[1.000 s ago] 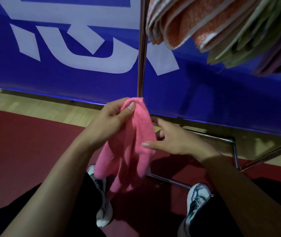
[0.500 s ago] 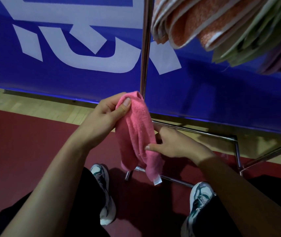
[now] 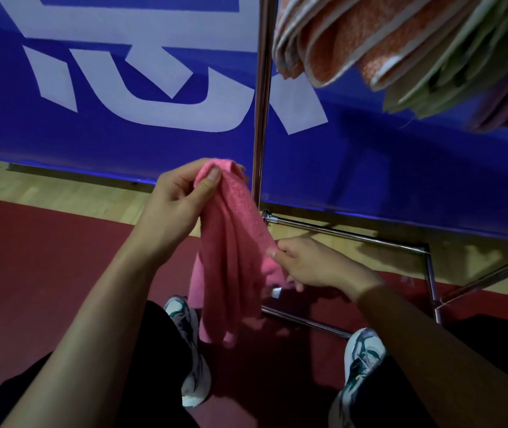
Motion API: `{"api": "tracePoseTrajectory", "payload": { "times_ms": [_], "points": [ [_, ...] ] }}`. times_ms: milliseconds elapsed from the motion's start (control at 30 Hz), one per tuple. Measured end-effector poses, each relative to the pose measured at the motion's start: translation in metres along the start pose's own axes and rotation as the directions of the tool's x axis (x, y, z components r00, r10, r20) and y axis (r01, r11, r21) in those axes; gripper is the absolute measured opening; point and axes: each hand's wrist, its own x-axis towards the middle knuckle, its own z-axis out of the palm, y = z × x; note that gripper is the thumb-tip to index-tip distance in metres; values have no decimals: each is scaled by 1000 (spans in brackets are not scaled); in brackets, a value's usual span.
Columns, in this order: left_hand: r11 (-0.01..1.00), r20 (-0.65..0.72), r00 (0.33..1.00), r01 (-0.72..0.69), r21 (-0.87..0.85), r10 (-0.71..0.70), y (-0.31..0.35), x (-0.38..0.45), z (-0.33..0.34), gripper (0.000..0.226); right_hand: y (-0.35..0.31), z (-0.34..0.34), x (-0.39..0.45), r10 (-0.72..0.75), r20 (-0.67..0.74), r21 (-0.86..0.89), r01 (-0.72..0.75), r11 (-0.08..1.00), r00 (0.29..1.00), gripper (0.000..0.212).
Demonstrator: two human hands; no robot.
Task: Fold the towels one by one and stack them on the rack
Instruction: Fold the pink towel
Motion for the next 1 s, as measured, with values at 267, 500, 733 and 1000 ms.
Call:
{"api": "tracePoseTrajectory", "payload": {
  "times_ms": [267,500,733,1000],
  "points": [
    [999,-25,999,-22,46,23,3,-2,2,28,-2,11,3,27,108,-124,-13,992,994,39],
    [998,-35,999,-30,50,31,5,-3,0,25,-4,26,0,26,207,-161,8,987,978,25],
    [999,-21,999,-32,42,33,8,-4,2,25,-13,17,-9,84,143,-268,-43,963,986,48],
    [997,-66,996,-52,64,56,3,-2,1,28,-12,18,-14,287,84,-525,-202,827,954,64]
  ]
}}
